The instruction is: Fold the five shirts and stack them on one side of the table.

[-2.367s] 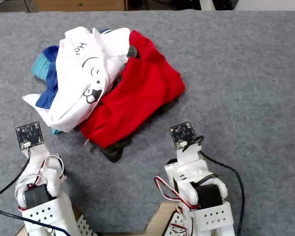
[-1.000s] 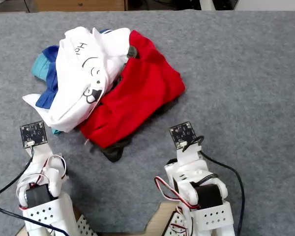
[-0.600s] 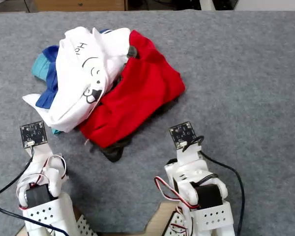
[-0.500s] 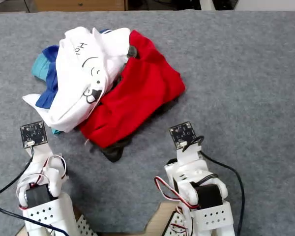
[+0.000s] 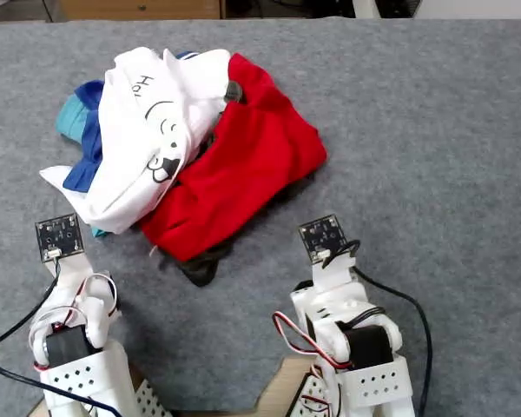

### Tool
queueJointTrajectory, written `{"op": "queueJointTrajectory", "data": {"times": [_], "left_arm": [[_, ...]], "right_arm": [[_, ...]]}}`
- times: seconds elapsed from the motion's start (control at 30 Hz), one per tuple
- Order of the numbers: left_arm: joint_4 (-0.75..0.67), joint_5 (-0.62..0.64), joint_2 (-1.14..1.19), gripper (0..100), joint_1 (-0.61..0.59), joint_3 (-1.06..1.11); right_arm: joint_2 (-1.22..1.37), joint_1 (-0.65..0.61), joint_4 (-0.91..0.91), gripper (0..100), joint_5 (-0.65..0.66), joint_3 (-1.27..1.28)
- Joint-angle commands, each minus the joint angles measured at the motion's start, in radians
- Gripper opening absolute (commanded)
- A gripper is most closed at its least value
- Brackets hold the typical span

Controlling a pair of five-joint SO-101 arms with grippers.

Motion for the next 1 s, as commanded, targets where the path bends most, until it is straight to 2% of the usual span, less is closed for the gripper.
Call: {"op": "queueJointTrajectory", "data": {"times": [0.0, 0.4, 0.5, 0.6, 0.77, 0.9, 0.97], "left_arm": [[-0.005, -0.002, -0.005, 2, 0.011, 0.008], [0.000, -0.003, -0.005, 2, -0.086, -0.018], [0.000, 0.003, -0.005, 9, -0.123, -0.023], [-0.002, 0.074, -0.005, 16, -0.143, -0.025], [-0.002, 0.094, -0.005, 17, -0.147, -0.025], [-0.003, 0.100, -0.005, 17, -0.153, -0.040], [-0.008, 0.100, -0.005, 17, -0.187, -0.046]], "right_arm": [[-0.099, -0.005, 0.002, 0.5, 0.005, -0.001], [-0.099, -0.005, 0.002, 0.5, 0.005, -0.001], [-0.099, -0.016, 0.002, 0.5, 0.005, -0.001], [-0.099, -0.018, 0.002, 0.5, 0.005, -0.001], [-0.099, -0.064, 0.002, 0.5, 0.005, -0.001], [-0.099, -0.147, -0.009, 0.7, 0.006, -0.001], [-0.099, -0.128, -0.063, 5.1, 0.006, -0.001]]}}
